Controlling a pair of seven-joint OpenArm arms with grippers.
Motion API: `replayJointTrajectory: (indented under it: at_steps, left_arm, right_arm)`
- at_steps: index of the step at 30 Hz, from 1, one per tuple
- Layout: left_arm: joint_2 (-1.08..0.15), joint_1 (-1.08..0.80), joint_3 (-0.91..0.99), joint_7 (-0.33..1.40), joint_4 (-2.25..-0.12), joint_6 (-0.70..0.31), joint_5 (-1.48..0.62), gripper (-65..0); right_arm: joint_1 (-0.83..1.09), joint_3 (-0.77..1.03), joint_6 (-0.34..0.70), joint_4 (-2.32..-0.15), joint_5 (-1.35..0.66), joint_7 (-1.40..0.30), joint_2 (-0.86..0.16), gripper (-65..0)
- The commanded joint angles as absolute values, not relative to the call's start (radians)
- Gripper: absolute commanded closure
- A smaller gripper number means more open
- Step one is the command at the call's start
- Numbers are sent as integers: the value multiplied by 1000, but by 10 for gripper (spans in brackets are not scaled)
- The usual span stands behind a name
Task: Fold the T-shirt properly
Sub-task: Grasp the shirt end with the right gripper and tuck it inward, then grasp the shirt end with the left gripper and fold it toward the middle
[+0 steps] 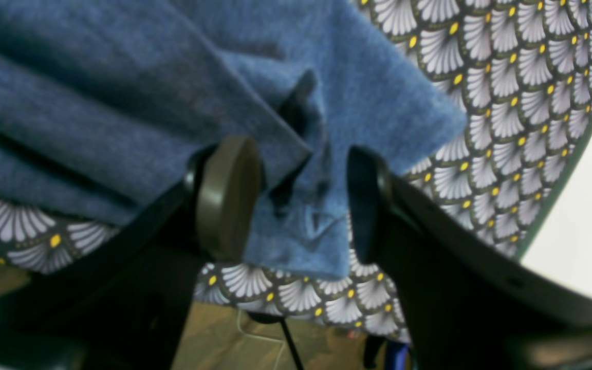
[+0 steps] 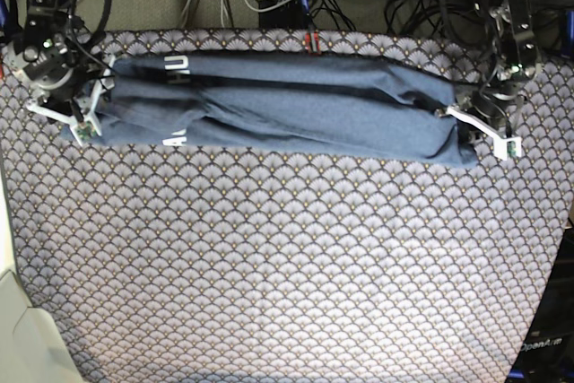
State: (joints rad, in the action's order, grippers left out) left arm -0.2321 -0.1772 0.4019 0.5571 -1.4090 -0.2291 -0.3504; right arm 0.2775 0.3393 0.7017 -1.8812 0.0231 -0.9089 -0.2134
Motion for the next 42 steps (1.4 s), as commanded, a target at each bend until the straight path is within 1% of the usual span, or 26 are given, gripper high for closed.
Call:
replayJointTrajectory:
  at_steps: [1, 8, 11, 16, 18, 22, 25, 28, 36, 42]
  left_arm:
    - [-243, -177, 403, 561, -1426, -226, -352, -4]
    - [-240, -179, 401, 561, -1463, -228, -357, -4]
    - [-236, -217, 401, 561, -1552, -228, -360, -4]
    - [-223, -263, 372, 562, -1712, -220, -443, -4]
    - [-223, -285, 343, 578, -1765, -219, -460, -4]
    - [-203, -291, 282, 725, -1868, -225, -499, -4]
    - [-166, -292, 236, 780, -1923, -223, -539, -4]
    - [-124, -292, 177, 796, -1951, -219, -552, -4]
    - [-45, -268, -18, 785, -1940, -209, -544, -4]
    - [-21, -225, -134, 785, -1929, -82, -544, -4]
  right_arm:
    - [269, 354, 698, -1911, 19, -894, -226, -313]
    - [271, 358, 698, -1911, 19, -895, -226, -313]
    - [271, 358, 698, -1911, 19, -894, -226, -313]
    - [271, 358, 698, -1911, 19, -894, -226, -313]
    - [271, 358, 698, -1911, 19, -894, -226, -313]
    - [260, 358, 698, -1911, 21, -894, -226, -313]
    - [255, 358, 698, -1911, 21, -895, -226, -313]
    - [251, 358, 698, -1911, 21, -898, -226, -313]
    - [251, 358, 698, -1911, 21, -900, -240, -313]
    - [251, 358, 698, -1911, 21, -900, -263, -313]
